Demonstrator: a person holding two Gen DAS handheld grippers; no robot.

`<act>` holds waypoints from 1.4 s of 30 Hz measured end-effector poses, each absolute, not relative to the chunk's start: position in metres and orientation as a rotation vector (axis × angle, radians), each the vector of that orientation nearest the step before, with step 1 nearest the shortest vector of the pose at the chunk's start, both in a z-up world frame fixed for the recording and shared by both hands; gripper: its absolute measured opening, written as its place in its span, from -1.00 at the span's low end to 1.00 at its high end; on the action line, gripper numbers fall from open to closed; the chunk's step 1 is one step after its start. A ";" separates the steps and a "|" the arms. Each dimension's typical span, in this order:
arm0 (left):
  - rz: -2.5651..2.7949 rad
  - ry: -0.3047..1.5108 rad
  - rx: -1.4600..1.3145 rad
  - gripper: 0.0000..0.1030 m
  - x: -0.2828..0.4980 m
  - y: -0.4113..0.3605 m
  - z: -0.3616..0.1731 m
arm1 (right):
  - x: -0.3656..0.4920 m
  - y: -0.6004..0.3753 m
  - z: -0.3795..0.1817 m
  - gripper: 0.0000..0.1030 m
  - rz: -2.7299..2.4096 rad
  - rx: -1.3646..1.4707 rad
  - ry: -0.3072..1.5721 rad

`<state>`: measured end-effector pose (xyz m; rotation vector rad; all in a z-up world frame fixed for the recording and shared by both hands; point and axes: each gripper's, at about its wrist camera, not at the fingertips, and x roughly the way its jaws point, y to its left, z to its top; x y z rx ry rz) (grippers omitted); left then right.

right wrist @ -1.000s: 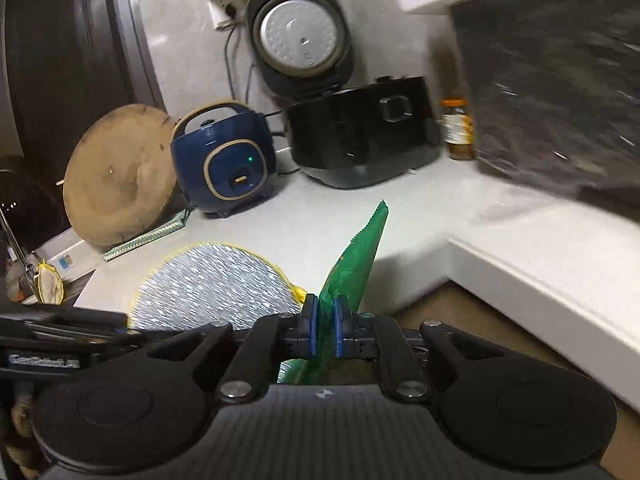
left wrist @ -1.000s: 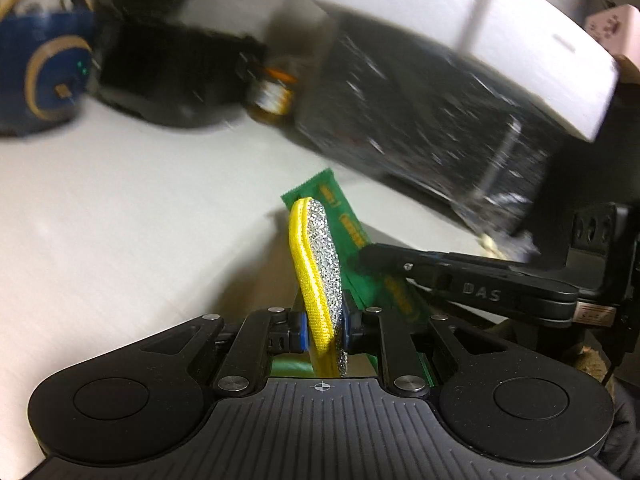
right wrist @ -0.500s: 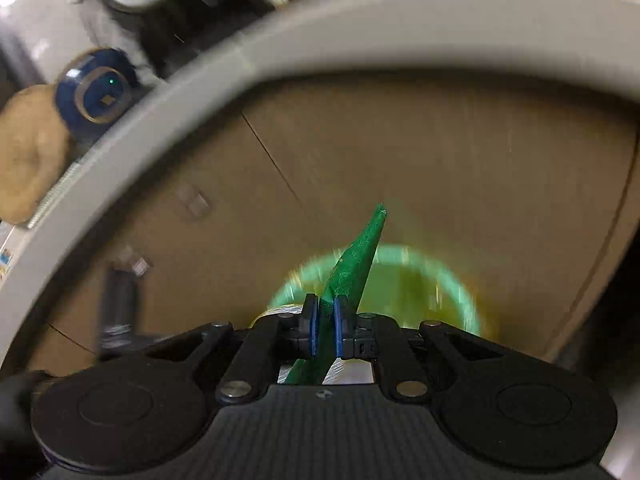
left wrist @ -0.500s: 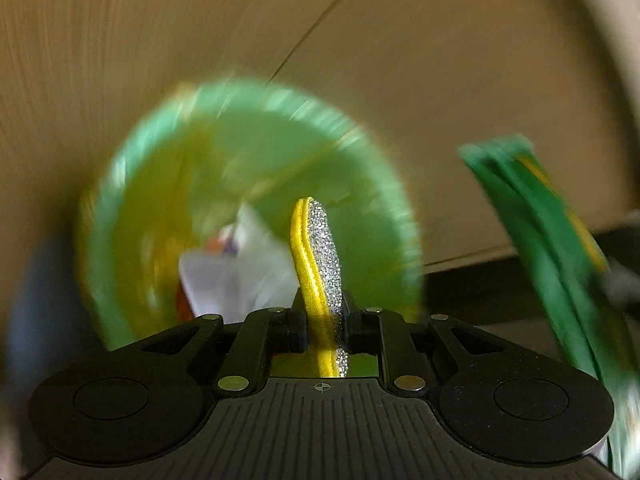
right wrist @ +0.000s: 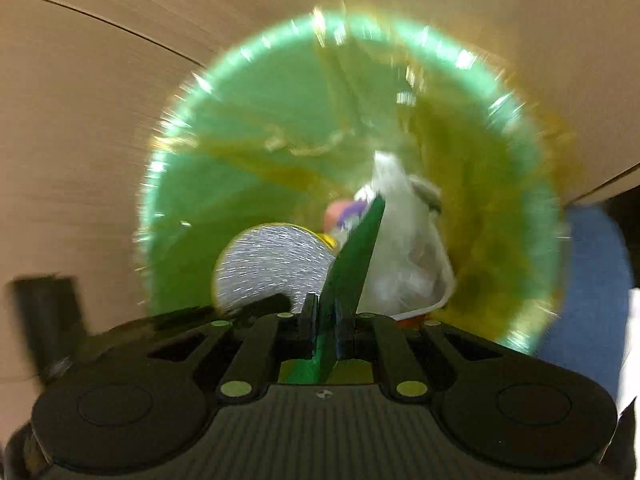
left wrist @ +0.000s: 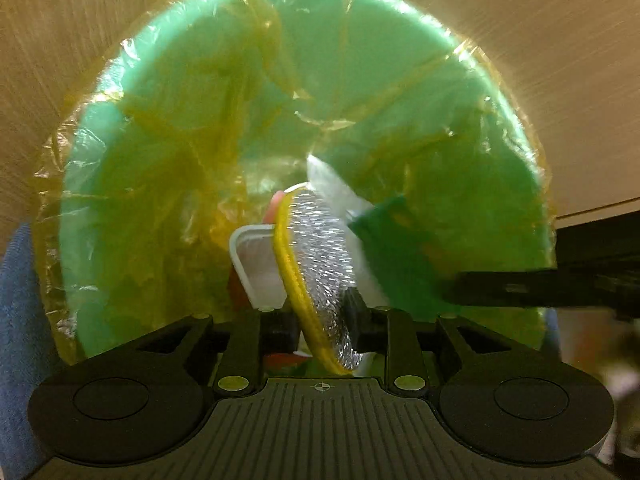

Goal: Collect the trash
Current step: 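Open the left tool to drop the sponge while the right tool releases the wrapper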

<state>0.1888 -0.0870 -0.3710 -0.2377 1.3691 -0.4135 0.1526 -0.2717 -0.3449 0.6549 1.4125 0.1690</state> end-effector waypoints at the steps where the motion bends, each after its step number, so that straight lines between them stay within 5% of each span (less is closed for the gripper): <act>1: -0.416 1.357 -0.246 -0.50 0.189 -0.087 -0.368 | 0.159 -0.267 -0.357 -0.84 0.159 0.666 1.445; 14: -0.413 1.286 -0.254 -0.69 0.209 -0.075 -0.347 | 0.204 -0.254 -0.447 -0.84 -0.025 0.604 1.544; 25: -0.516 1.434 -0.162 -0.75 0.192 -0.102 -0.371 | 0.178 -0.260 -0.401 -0.76 0.081 0.592 1.457; 36: -0.436 1.187 -0.220 -0.66 0.204 -0.066 -0.300 | 0.166 -0.256 -0.400 -0.61 0.071 0.407 1.463; 42: -0.396 1.184 -0.079 -0.66 0.225 -0.080 -0.318 | 0.160 -0.247 -0.395 -0.60 0.090 0.412 1.455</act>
